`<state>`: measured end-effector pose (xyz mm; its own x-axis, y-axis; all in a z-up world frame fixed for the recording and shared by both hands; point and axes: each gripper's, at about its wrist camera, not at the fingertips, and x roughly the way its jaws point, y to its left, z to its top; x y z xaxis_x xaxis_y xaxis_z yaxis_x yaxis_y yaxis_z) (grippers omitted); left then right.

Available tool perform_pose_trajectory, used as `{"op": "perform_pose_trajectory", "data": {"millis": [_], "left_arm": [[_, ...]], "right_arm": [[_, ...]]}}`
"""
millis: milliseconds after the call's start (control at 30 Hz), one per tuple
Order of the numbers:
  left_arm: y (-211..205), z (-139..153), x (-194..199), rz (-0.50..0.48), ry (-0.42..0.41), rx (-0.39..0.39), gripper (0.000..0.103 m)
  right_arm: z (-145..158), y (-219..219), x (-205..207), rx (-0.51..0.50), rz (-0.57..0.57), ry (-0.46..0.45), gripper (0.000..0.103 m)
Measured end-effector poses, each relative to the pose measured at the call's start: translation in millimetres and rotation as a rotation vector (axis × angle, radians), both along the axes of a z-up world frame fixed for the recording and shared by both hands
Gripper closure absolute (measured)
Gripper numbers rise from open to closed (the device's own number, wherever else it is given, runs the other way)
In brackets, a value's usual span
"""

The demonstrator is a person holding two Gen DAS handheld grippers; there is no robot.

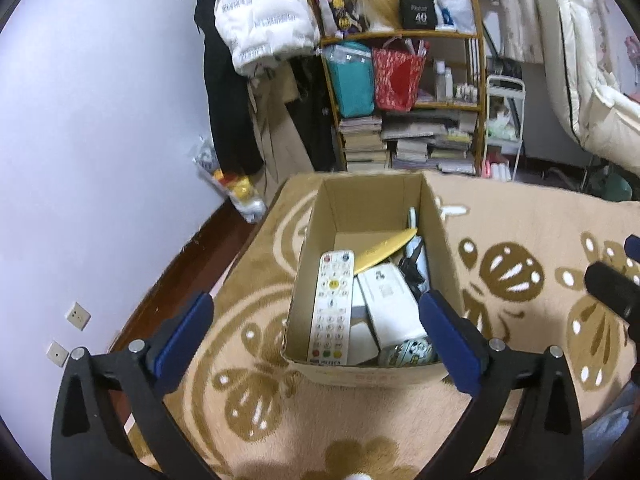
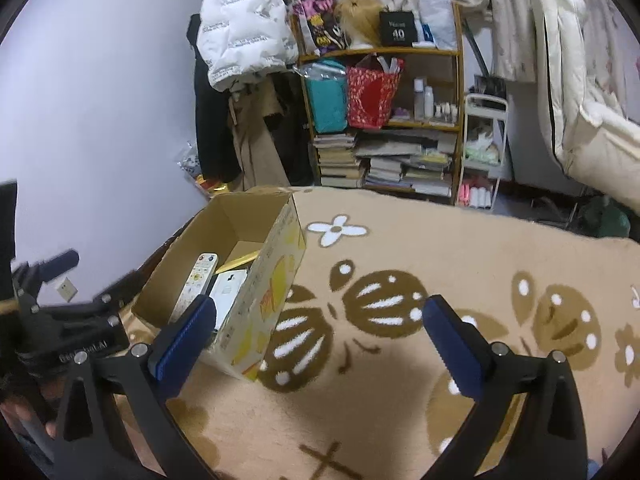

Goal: Organize rigid objects

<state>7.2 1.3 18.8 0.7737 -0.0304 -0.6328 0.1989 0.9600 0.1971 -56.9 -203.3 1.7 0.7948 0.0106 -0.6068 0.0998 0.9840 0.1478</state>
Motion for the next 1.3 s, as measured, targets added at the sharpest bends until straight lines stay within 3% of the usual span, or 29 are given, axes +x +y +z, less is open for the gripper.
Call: {"op": "perform_pose_trajectory", "data": {"millis": [367, 500, 1300], "left_arm": [[4, 11, -35, -0.032, -0.125, -0.058, 0.001], [1, 8, -43, -0.032, -0.149, -0.025, 0.001], [1, -7, -52, -0.048, -0.122, -0.050, 0.001]], "right_arm": [[-6, -5, -25, -0.021, -0.023, -0.044, 0.000], [-8, -4, -32, -0.036, -0.037, -0.045, 0.000], [-21, 7, -34, -0.036, -0.017, -0.035, 0.000]]}}
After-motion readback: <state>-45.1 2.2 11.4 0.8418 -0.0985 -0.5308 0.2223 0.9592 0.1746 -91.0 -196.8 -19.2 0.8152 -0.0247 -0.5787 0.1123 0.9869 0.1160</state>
